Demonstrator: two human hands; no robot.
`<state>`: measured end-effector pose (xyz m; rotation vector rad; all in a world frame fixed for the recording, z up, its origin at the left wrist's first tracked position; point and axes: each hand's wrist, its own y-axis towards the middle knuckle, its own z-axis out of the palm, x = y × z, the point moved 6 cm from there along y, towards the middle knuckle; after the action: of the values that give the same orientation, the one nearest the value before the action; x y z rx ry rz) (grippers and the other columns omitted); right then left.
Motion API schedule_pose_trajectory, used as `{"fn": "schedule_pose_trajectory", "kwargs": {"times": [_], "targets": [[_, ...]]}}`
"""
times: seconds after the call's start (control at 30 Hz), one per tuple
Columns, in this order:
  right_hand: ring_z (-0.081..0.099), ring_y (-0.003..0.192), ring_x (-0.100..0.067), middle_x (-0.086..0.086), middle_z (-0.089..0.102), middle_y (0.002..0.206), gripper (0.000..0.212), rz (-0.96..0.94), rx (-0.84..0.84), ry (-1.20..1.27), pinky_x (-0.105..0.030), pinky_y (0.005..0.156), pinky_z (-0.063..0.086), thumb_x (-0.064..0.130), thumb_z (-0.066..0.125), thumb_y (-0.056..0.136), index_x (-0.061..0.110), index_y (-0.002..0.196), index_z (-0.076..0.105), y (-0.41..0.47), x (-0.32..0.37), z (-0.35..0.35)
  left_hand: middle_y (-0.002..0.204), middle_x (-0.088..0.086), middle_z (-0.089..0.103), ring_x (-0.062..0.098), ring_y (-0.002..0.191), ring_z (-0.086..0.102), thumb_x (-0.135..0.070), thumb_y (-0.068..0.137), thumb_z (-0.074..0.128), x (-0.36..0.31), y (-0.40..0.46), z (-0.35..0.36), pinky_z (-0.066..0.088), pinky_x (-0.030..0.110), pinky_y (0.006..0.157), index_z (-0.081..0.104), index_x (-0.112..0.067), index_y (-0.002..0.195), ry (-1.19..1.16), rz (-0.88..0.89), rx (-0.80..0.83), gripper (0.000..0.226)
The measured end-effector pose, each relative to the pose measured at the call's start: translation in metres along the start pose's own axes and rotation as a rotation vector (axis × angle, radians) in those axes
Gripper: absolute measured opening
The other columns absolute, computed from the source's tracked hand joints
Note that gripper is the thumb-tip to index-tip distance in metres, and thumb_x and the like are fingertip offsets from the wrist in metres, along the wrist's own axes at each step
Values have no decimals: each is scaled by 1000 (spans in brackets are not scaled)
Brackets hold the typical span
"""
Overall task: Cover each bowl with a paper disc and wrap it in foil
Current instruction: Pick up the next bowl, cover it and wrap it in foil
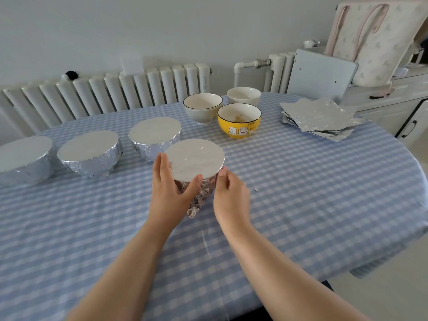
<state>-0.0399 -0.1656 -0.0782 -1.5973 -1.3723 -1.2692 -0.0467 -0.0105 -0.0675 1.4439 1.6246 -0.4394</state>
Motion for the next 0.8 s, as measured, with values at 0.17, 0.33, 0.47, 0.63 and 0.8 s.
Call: {"fn": "schedule_pose_trajectory", "kwargs": {"times": [0.17,0.33,0.47,0.63,0.8], "targets": [[54,71,-5,11,59,73,32,-12,97,-64,-22,58,36,35,38,105,20,91,63,8,6,-4,163,1,8,17,149,14,-67,67,61,-3,-6,-1,23,41,121,5,-11,158,-32,-47,-37,120],[61,76,-23,-6,64,76,54,111,176,-25,-33,68,44,44,35,104,8,77,63,42,7,-9,160,2,15,17,147,17,-69,74,57,-10,-23,-2,23,31,116,11,-15,158,-41,-46,-121,110],[48,66,-21,-7,50,69,53,144,174,61,-35,65,35,56,38,98,15,66,47,52,3,-4,154,7,21,22,143,22,-65,83,51,-5,-22,-7,24,42,118,19,-19,156,-97,-102,-219,92],[36,57,-16,-1,39,57,51,89,159,140,-32,61,26,47,42,101,15,62,42,47,4,-2,162,7,3,20,147,6,-73,81,45,-12,-3,-13,9,37,114,14,-26,157,100,77,-250,94],[33,52,-11,5,34,54,53,62,138,96,-30,54,25,44,36,105,16,60,35,47,2,-1,165,-1,-5,11,152,-2,-79,75,47,-1,2,1,14,41,123,1,-18,158,11,-3,-46,112]]}}
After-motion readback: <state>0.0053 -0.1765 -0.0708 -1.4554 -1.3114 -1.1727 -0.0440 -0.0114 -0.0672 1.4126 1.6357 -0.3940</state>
